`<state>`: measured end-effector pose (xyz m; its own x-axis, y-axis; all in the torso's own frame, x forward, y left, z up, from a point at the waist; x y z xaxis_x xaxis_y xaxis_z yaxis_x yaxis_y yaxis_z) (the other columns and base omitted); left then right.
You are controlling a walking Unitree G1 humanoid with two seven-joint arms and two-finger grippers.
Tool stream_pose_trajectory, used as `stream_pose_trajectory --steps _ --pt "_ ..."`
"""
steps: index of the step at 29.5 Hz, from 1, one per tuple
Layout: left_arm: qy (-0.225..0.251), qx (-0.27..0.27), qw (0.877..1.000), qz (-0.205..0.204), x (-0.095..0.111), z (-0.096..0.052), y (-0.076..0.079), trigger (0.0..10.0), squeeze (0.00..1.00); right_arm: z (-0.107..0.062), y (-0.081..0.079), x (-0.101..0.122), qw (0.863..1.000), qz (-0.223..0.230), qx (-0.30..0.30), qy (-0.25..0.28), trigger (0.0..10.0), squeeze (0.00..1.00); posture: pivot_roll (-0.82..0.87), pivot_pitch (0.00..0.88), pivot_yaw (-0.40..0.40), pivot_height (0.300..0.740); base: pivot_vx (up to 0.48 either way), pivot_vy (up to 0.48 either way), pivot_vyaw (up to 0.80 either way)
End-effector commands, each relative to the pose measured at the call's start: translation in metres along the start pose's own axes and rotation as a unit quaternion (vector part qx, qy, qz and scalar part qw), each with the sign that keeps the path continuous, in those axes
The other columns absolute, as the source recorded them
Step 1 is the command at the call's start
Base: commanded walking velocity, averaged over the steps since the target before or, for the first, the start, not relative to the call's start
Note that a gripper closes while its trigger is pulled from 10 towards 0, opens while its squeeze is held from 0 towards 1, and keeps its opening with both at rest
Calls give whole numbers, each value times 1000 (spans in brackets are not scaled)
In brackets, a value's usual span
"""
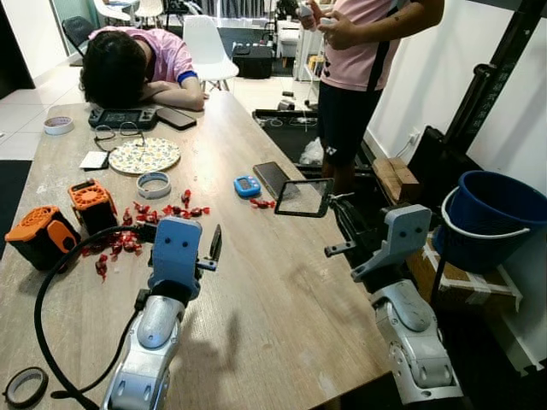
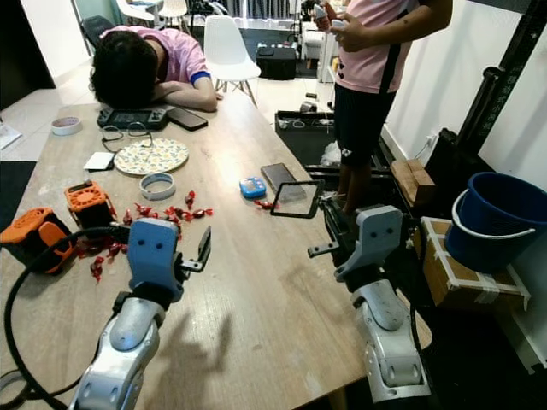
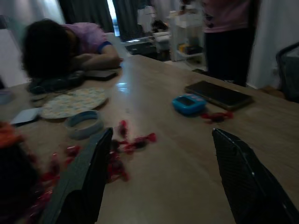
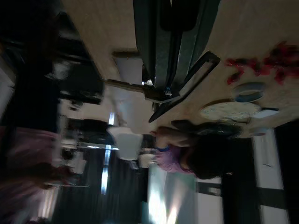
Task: Hang keys on a hook
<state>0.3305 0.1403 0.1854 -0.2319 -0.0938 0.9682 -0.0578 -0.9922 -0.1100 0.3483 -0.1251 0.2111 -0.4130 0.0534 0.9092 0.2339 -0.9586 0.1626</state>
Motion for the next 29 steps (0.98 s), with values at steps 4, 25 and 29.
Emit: stream_pose_trajectory --steps 4,25,29 --pt "0 9 1000 13 0 -5 -6 10000 0 2 -7 -2 1000 -1 12 -1 10000 0 118 82 -34 740 0 0 794" --pt "-7 8 1000 13 -3 -5 -4 10000 0 0 -8 -4 1000 1 17 -4 10000 0 116 93 -37 740 0 0 794" --pt "-8 8 1000 13 -4 -6 -4 10000 0 1 -8 -5 1000 1 18 -4 10000 0 116 96 -38 740 0 0 794"
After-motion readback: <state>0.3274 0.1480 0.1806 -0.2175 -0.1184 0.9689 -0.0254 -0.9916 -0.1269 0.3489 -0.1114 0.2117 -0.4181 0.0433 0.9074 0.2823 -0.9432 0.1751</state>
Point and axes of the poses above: a point about 5 cm out from each wrist's last joint towards the gripper, its own z axis pointing out of the wrist towards the gripper, its own x axis along the axis of the wrist's last joint, y = z × x, the point moved 5 cm from there along z, pointing out of the wrist towards the gripper, and after that the axes turned 6 degrees about -z, right-handed, at the moved point
